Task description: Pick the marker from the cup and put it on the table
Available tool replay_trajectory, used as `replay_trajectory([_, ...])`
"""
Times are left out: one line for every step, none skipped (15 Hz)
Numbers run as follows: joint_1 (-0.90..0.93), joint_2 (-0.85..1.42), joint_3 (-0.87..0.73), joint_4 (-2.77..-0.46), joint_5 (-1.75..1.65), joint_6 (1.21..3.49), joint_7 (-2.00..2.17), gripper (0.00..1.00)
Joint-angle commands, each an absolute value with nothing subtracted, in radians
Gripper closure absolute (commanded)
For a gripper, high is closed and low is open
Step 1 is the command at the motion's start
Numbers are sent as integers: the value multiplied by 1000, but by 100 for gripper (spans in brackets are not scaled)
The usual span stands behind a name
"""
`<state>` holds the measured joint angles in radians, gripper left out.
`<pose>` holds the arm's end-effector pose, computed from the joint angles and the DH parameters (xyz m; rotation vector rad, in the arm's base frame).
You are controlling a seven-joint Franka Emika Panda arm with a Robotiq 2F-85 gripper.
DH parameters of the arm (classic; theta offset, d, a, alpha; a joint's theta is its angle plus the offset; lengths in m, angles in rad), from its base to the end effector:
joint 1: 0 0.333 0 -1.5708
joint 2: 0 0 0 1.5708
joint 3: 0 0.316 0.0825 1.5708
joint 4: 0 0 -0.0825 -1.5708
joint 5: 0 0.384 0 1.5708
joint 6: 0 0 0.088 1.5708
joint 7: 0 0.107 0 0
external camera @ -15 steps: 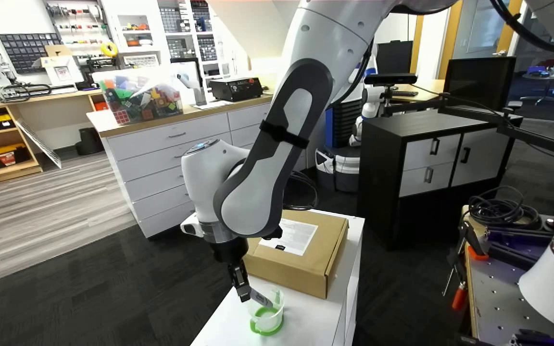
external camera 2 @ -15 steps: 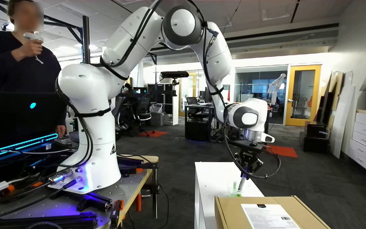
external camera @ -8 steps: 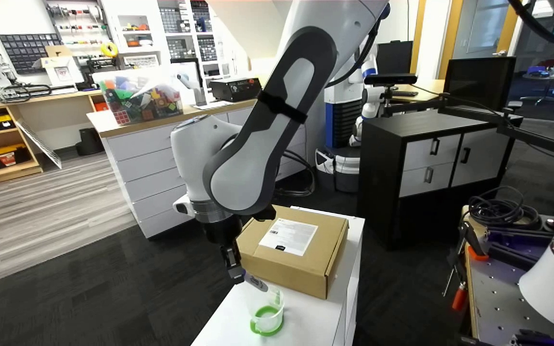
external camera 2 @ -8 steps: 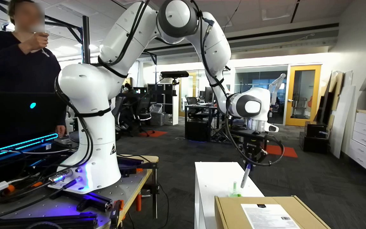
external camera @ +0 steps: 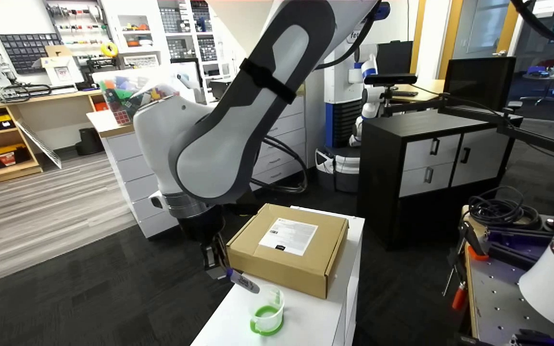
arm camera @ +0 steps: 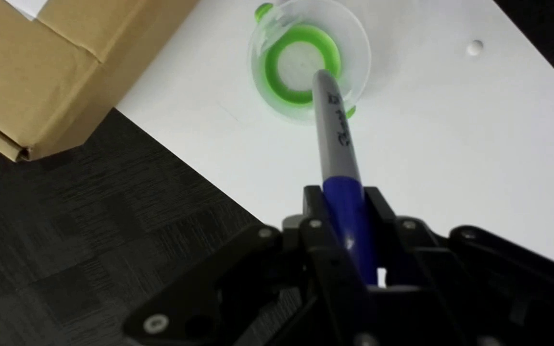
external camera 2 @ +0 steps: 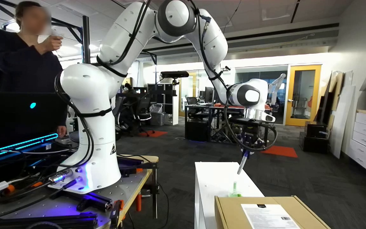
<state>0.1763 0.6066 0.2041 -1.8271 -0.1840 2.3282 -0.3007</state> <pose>0.5964 0.2273 0.1988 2.8880 1.1930 -0.1363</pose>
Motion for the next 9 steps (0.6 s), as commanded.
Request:
replay_trajectory([218, 630, 208, -1759, -146, 2221, -235, 93])
replay_trajectory([228, 645, 211, -1743, -137, 2203, -226, 93])
replay_trajectory([238, 659, 214, -1728, -130, 2184, -217, 93])
replay_trajectory([251, 679, 216, -1716, -125, 2172, -206, 93])
replay_trajectory([261, 698, 217, -1704, -120, 2160, -197, 93])
replay_trajectory([271, 719, 220, -1690, -113, 2146, -187, 93])
replay_trajectory([278, 739, 224, -1677, -105, 2137, -184, 93])
replay_trajectory([287, 763, 228, -1661, -101, 2129, -178, 93])
replay_trajectory([292, 783, 231, -1646, -97, 2119, -179, 93])
